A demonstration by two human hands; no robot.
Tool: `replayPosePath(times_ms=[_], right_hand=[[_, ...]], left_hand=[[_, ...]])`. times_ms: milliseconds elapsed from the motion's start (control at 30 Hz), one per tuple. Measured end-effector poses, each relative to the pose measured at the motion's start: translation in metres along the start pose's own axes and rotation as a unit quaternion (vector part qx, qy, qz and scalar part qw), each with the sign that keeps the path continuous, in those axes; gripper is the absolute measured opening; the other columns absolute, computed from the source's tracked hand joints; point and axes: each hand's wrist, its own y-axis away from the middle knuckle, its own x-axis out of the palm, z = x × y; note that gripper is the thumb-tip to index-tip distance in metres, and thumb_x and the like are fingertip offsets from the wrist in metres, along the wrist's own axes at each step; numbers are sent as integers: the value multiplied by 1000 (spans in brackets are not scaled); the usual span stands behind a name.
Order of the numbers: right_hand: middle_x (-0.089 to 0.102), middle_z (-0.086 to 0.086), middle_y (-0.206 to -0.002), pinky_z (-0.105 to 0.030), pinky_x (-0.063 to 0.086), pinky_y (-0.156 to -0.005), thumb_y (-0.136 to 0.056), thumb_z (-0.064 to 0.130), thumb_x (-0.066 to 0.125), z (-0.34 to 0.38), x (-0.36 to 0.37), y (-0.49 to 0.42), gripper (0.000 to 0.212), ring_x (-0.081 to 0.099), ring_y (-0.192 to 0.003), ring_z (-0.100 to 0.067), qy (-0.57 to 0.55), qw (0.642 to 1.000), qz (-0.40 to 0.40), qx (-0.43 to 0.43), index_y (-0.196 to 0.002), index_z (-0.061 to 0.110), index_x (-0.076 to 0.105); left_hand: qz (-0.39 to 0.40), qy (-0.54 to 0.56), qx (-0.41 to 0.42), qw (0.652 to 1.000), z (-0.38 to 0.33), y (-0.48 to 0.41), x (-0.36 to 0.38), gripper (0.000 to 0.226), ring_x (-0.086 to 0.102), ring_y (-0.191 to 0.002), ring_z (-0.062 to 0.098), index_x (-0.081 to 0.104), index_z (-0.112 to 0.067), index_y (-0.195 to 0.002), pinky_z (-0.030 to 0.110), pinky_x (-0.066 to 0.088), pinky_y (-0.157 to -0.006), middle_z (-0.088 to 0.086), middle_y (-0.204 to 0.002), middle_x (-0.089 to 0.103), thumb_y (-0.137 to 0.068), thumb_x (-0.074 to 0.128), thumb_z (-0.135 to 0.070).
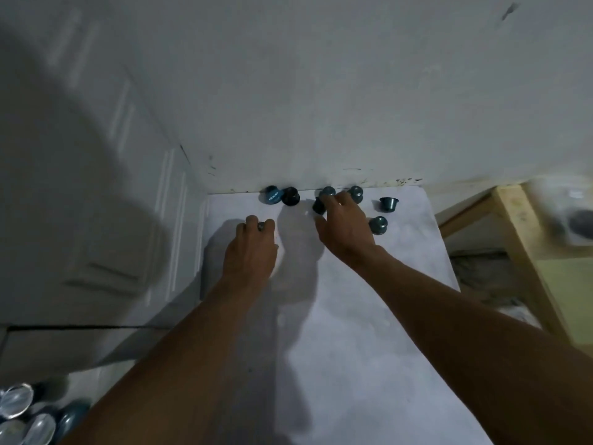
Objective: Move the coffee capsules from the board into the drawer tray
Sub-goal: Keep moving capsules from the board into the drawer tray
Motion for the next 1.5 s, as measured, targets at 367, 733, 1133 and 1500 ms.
replayPosePath(times_ms=[367,733,1133,1500], right_hand=[[48,-20,-112,-39,49,-79,-90,10,48,-3,40,-41,12,54,-89,-38,-19,999,22,28,-98,2,53],[51,-16,-95,-34,42,-62,-76,2,53,2,26,-14,12,48,-79,-35,-75,997,10,-9,-88,3,49],[55,-10,-107,-29,49,-83,-75,16,71,3,-63,99,40,55,-98,-23,-147,981,-87,-90,-113,7,62],[62,-4,-112,-24,48,-81,-73,28,79,33,-82,236,52,57,-94,-13,-204,962,-102,-153,-120,15,61]], left_hand=[[-16,95,-15,995,9,-29,24,16,55,-90,36,60,0,-103,39,46,-67,22,-107,53,-89,56,-5],[-32,166,-27,985,2,-11,2,36,56,-95,29,58,-10,-124,30,47,-82,18,-117,47,-89,55,-1],[-155,248,44,955,-39,87,-84,41,55,-109,22,54,-12,-128,26,40,-93,9,-121,56,-88,61,-18],[-237,358,-17,903,-51,237,-112,51,58,-98,14,61,-9,-118,23,47,-86,7,-113,64,-72,80,-22]])
